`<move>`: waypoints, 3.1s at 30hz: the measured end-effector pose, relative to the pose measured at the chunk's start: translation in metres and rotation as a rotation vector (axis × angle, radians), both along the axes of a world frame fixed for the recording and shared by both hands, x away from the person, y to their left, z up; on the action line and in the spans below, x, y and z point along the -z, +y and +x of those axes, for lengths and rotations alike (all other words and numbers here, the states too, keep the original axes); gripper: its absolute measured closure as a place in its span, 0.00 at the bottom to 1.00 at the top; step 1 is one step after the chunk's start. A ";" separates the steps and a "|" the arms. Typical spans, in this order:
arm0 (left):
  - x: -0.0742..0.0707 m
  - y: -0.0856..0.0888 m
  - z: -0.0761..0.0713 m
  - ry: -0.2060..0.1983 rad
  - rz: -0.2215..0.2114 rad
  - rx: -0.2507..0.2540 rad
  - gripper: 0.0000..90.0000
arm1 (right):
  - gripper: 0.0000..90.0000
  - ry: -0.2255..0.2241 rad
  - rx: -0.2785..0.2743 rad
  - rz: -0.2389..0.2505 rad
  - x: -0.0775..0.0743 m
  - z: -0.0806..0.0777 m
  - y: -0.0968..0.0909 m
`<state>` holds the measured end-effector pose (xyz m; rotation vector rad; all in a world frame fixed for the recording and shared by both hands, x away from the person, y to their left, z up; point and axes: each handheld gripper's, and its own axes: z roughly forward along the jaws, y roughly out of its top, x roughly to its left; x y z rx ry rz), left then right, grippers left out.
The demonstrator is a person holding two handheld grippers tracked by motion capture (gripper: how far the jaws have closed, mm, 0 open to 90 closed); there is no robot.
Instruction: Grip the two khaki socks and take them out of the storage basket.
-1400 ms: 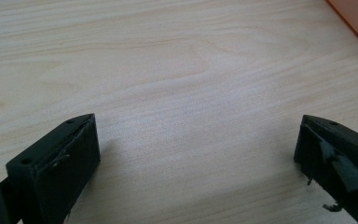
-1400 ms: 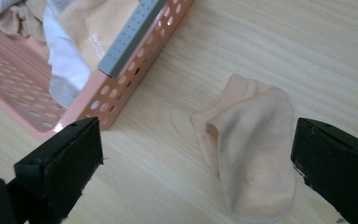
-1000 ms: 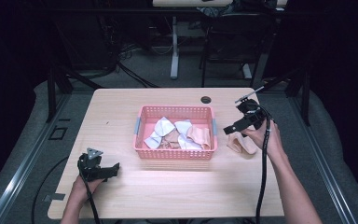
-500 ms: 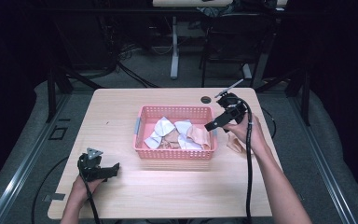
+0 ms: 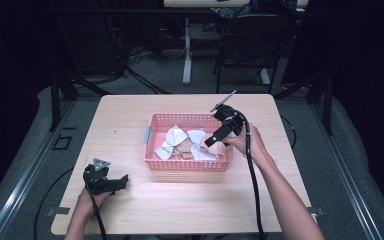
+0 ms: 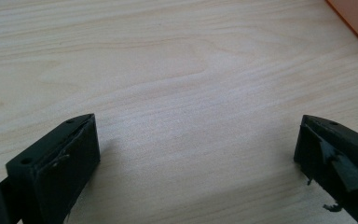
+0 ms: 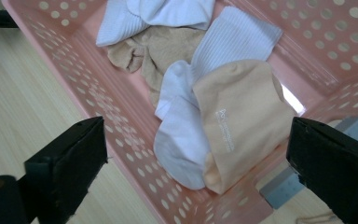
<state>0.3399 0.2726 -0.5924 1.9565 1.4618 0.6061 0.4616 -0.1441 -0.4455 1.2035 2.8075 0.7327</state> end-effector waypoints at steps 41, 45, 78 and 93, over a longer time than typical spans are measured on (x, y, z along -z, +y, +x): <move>0.000 0.000 0.000 0.000 0.000 0.002 0.00 | 0.55 0.093 0.036 -0.306 0.075 0.026 0.032; 0.000 0.000 0.000 0.000 0.000 0.002 0.00 | 0.63 0.098 0.035 -0.341 0.078 0.025 0.035; 0.000 0.000 0.000 0.000 0.001 0.002 0.00 | 0.96 0.004 0.027 -0.192 0.026 0.012 0.018; 0.000 0.000 0.000 0.001 0.001 0.002 0.00 | 0.96 -0.029 0.016 -0.119 -0.011 0.012 0.016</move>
